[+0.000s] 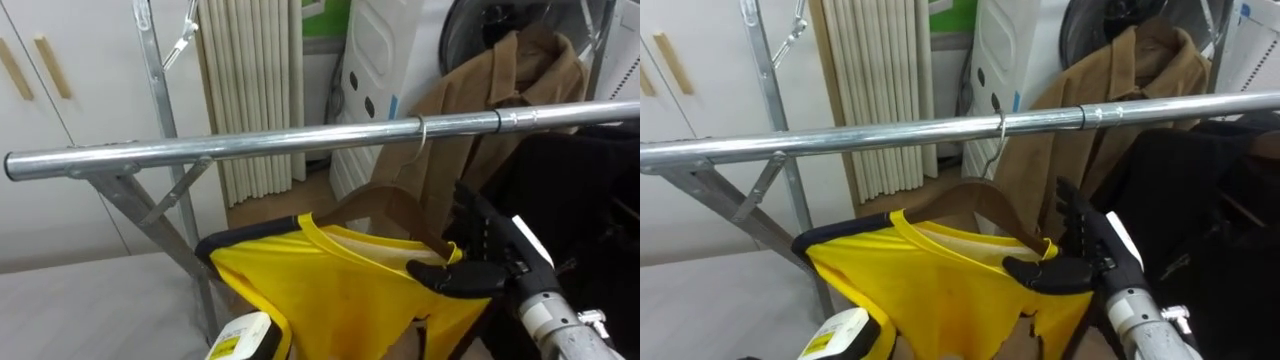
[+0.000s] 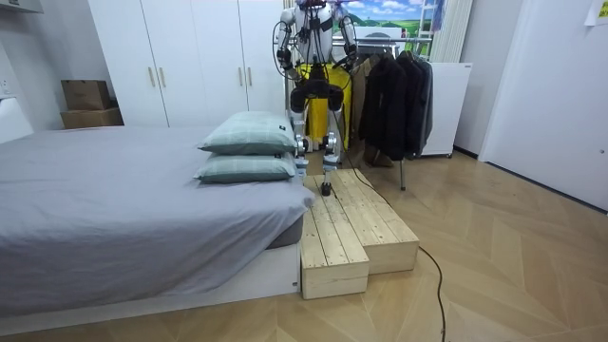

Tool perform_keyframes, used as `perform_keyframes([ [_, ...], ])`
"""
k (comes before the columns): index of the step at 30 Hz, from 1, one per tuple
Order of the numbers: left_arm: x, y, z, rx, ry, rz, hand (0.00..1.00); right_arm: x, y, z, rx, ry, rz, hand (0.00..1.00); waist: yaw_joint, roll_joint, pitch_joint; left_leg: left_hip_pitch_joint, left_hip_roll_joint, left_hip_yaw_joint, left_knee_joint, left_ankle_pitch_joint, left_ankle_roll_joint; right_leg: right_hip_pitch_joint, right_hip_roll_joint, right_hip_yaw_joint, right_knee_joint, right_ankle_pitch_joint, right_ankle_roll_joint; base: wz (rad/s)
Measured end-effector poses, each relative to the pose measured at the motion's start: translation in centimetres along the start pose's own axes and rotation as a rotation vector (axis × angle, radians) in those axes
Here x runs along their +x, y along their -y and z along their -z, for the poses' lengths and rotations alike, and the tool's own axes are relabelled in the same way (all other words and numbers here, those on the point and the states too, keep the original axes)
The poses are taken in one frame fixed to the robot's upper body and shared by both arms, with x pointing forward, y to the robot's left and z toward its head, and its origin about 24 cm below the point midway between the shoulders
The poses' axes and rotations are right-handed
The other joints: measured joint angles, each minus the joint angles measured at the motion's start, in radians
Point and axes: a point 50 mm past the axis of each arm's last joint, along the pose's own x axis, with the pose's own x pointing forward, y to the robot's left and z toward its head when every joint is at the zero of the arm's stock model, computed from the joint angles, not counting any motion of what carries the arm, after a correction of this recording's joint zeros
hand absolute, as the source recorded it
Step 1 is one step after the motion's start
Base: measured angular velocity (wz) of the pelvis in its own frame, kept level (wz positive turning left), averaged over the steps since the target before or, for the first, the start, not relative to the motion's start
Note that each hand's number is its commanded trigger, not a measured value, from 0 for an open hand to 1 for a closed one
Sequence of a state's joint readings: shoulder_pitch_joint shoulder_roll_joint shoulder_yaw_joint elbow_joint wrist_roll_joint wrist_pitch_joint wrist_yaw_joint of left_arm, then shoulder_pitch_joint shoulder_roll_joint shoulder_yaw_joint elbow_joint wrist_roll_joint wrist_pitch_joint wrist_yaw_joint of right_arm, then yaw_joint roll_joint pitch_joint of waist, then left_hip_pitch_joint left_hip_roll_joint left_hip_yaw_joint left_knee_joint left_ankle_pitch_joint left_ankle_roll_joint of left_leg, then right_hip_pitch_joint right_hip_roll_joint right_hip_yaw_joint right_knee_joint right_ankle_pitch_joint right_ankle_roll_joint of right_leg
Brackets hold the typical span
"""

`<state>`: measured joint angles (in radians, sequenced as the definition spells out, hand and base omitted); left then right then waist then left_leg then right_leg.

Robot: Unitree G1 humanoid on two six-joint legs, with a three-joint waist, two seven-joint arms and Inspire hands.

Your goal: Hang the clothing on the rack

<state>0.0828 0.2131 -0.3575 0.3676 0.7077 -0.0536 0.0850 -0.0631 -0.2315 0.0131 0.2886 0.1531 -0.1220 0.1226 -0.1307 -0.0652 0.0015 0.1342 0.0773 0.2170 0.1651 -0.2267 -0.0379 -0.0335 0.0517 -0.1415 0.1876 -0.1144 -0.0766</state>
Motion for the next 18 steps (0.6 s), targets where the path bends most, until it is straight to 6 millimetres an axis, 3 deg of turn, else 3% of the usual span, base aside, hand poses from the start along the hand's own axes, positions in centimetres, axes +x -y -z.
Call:
perform_keyframes([
  [7,0.0,0.2,-0.1,-0.009,0.003,-0.013,0.0,0.0,0.0,0.0,0.068,0.007,0.01,0.0,-0.001,0.001,0.0008,0.005,0.001,0.017,-0.004,0.0,0.0,0.0,0.002,0.007,0.001,0.001,-0.001,-0.03],
  [18,-0.1,0.7,0.1,-0.025,-0.012,-0.016,0.0,-0.5,-1.2,0.4,0.403,0.033,0.084,0.0,0.003,0.021,0.0023,0.013,0.003,0.042,-0.008,0.0,0.0,-0.002,0.008,0.027,-0.001,0.002,-0.001,-0.06],
])
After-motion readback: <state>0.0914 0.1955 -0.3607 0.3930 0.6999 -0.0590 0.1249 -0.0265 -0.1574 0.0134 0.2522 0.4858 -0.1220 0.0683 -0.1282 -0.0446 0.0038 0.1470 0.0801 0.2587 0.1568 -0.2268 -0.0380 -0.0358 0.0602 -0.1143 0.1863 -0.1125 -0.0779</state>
